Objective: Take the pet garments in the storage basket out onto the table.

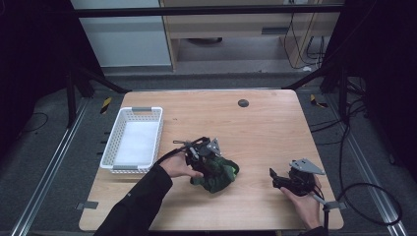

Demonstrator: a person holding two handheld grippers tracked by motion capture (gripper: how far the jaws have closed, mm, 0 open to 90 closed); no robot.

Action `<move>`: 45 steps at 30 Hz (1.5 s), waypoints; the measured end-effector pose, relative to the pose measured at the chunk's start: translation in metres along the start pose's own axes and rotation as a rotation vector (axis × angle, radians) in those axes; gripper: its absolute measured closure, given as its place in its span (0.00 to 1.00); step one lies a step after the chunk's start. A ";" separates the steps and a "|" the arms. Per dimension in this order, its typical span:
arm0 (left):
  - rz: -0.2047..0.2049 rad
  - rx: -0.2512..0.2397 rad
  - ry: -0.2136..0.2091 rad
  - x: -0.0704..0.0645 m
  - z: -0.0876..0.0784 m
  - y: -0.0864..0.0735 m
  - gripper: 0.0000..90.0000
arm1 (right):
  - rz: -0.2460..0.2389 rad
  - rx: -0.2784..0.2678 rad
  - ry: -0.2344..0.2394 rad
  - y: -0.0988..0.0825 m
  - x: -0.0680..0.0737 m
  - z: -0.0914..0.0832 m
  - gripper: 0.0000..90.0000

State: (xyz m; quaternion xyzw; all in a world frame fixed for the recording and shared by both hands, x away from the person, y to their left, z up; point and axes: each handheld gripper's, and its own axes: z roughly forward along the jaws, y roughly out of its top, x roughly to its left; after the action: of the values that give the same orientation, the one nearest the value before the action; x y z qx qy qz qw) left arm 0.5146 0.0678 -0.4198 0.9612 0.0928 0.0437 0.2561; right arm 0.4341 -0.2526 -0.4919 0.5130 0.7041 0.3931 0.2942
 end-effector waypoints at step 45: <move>-0.346 -0.406 0.209 -0.026 -0.055 -0.096 0.19 | -0.004 0.000 -0.002 0.000 0.001 0.001 0.11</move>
State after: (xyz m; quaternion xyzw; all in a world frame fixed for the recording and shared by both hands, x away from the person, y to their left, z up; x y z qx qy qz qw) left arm 0.4673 0.1712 -0.4215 0.8505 0.2708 0.1157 0.4359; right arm 0.4344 -0.2517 -0.4923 0.5122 0.7048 0.3918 0.2956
